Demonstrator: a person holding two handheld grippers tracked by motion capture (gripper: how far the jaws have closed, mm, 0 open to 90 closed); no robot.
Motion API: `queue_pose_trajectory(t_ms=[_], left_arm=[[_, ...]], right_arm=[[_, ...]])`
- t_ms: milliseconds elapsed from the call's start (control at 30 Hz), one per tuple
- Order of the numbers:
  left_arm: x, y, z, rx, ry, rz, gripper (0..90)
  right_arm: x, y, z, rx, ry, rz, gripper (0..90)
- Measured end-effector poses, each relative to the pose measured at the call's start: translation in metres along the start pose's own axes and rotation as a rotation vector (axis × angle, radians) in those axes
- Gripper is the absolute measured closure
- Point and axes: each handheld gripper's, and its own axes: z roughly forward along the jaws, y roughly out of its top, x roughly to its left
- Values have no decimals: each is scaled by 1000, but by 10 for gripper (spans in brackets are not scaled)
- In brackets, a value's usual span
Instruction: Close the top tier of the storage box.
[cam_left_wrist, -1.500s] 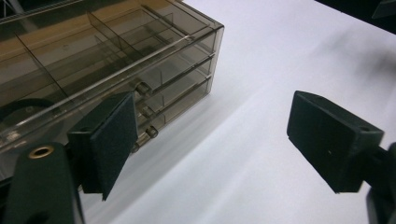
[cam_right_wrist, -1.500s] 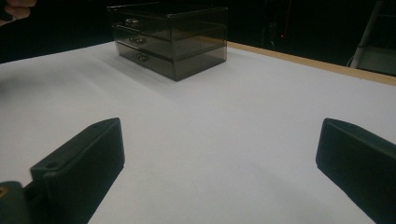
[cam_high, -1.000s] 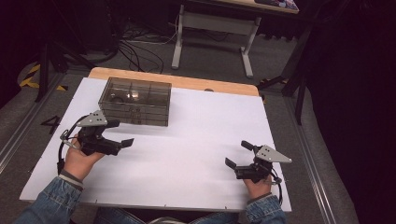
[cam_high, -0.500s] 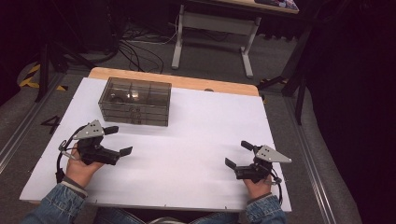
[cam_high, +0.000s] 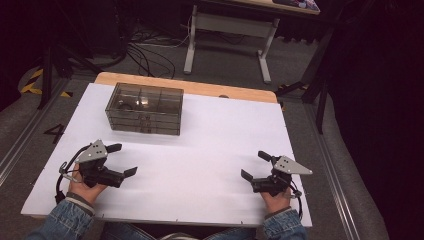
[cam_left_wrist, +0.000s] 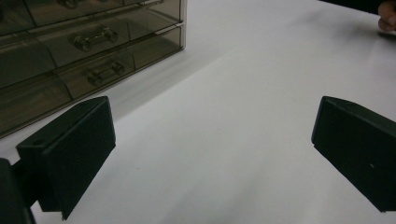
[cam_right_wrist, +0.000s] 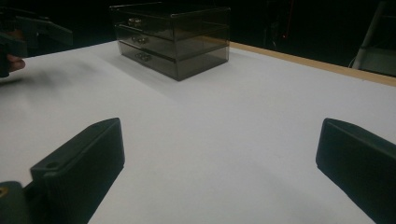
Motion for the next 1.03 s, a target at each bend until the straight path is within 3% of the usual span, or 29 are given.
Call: queue_pose_trajectory(t_ms=[1033], left_arm=[[1,1,-1,-3,18,-21,4]], right_arm=[[0,0,0,2,-2,1,17]])
